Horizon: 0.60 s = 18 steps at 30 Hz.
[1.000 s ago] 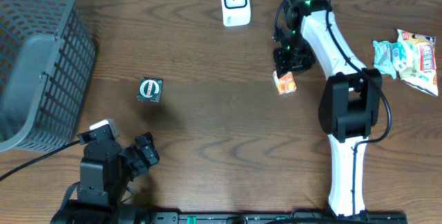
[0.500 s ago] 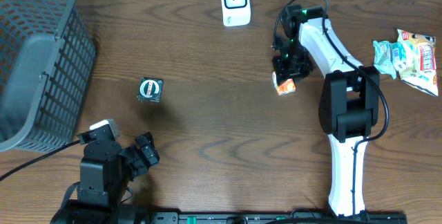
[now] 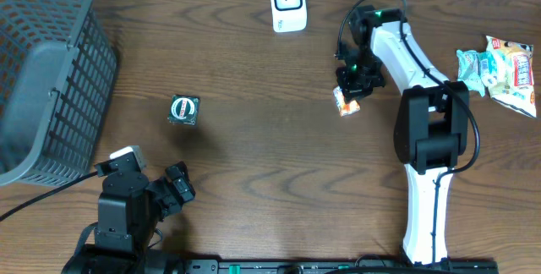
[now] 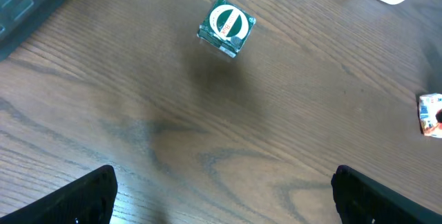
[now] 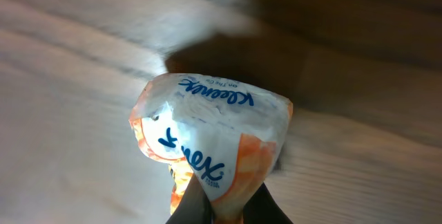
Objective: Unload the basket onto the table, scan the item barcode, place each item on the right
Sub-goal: 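Lift the Kleenex box and swing it left toward the scanner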
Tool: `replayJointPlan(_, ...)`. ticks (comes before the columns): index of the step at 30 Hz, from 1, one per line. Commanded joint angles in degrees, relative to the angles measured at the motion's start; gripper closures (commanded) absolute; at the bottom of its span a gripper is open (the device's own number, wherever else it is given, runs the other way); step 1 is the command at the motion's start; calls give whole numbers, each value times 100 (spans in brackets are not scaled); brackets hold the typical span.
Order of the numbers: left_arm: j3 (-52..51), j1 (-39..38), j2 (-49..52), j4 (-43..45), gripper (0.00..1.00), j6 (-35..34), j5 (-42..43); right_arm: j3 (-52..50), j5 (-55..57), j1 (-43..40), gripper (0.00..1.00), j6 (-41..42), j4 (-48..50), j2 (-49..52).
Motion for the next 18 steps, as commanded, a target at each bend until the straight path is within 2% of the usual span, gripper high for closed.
replayJointPlan(1,11,13,-26,-9,2,13,-15,306,-1718,-225,99,-612,-240,7)
replayJointPlan(2,11,11,-26,-9,2,13,-15,407,-2446,-291,99,-881,-369,7)
replayJointPlan(11,11,11,-26,-9,2,13,-15,546,-6033,-490,99,-2691,-1082,4)
replayJointPlan(14,11,11,-26,-9,2,13,-15,546,-6483,-496,99,-3123,-1298,4)
replayJointPlan(18,11,11,-26,-9,2,13,-15,546,-6516,-476,99,-3753,-1685,4)
